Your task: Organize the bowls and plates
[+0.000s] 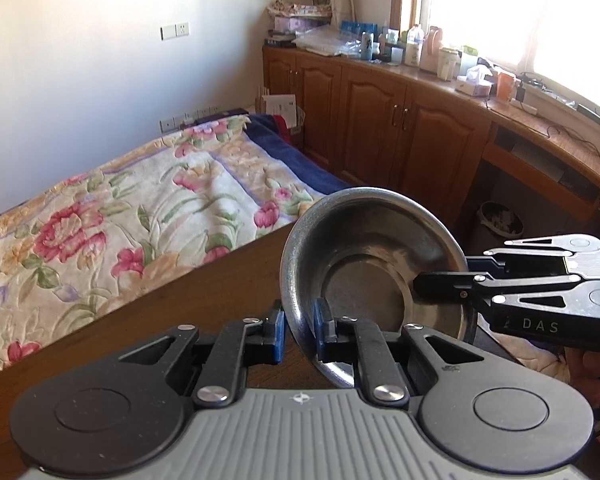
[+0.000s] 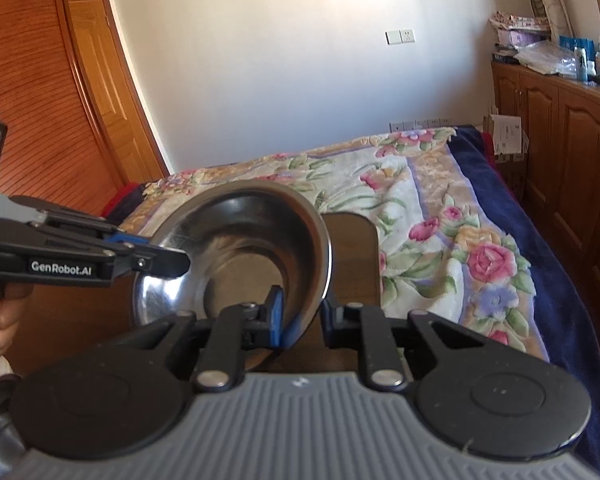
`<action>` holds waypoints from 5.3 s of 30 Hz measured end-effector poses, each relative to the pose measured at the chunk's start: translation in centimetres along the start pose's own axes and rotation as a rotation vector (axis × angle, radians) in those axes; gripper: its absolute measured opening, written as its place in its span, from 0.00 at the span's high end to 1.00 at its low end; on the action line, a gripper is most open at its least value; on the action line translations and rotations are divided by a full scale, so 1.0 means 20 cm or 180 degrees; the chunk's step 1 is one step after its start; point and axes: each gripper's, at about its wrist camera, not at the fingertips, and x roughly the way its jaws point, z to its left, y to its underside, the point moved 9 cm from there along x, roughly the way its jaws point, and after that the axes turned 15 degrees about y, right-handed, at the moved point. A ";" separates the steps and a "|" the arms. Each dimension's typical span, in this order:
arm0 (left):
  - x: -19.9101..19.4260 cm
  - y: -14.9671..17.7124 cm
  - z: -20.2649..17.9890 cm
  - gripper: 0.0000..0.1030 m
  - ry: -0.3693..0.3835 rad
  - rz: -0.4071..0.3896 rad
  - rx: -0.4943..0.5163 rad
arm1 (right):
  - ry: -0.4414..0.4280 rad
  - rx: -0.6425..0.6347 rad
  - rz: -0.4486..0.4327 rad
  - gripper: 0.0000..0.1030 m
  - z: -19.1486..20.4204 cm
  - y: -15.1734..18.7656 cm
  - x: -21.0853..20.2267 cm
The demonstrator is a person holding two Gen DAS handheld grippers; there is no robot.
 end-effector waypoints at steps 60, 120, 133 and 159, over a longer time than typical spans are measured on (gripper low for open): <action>-0.83 0.74 -0.30 0.84 -0.0188 -0.0597 -0.0250 | -0.0381 -0.0057 -0.0209 0.87 0.46 0.34 -0.66; -0.84 0.97 -0.27 0.09 -0.0655 -0.1181 -0.0389 | 0.0323 -0.0199 -0.0895 0.19 0.46 0.48 -0.63; -0.77 1.03 -0.27 0.49 -0.0572 -0.0992 -0.0463 | 0.0262 -0.0084 -0.0860 0.11 0.47 0.53 -0.60; -0.81 1.03 -0.28 0.69 -0.0500 -0.1080 -0.0470 | 0.0026 0.0129 -0.0743 0.68 0.44 0.54 -0.59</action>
